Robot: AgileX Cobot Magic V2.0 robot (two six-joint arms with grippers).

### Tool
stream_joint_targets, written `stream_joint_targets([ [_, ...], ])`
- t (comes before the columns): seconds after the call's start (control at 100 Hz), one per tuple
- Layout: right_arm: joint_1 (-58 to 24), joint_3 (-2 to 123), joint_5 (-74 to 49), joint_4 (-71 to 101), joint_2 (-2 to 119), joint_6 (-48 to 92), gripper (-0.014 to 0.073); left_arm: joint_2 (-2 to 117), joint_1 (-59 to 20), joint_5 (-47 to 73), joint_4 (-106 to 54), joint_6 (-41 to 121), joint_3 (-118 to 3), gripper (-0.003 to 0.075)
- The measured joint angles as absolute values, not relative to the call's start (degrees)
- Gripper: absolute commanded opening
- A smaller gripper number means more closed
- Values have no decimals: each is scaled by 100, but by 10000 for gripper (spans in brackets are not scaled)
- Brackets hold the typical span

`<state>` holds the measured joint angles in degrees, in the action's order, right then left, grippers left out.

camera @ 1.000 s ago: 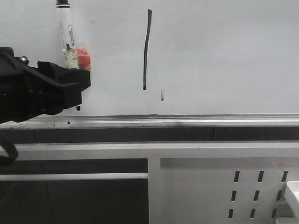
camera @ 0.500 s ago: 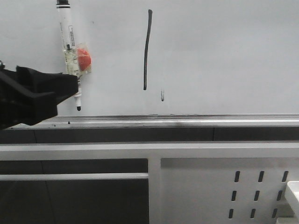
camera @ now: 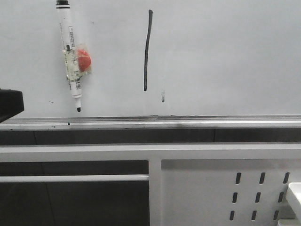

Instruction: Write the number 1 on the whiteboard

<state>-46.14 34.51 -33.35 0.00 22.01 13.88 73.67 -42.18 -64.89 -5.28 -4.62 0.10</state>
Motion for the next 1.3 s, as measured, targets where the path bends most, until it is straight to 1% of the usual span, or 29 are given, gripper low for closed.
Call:
stream_joint_targets([
  [0.17,-4614,2514,-3288,0,519,1388,-69,7265,-4218,-6512,-417,-462,10,-20],
  [0.27,-4614,2198,-3299,0,-16,1380,-69,7263,-4218,-6512,-279,-462,10,-20],
  [0.74,-4614,2068,-3322,60,31,1375,-69,7049,-4218,-6515,300,-462,-17,-20],
  [0.81,-4614,2068,-3322,64,31,1375,-69,6901,-4218,-6286,338,-462,-127,-20],
  [0.9,-4614,2068,-3322,73,31,1375,-69,6616,-4218,-5597,510,-477,-375,-20],
  [1.01,-4614,2068,-3322,73,31,1375,-69,6058,-4218,-4423,831,-484,-753,-20],
  [1.21,-4614,2068,-3322,73,31,1375,-69,4423,-4218,-1508,910,-676,-1578,-20],
  [1.3,-4614,2068,-3322,77,31,1375,-69,3649,-4218,-764,873,-743,-1690,-20],
])
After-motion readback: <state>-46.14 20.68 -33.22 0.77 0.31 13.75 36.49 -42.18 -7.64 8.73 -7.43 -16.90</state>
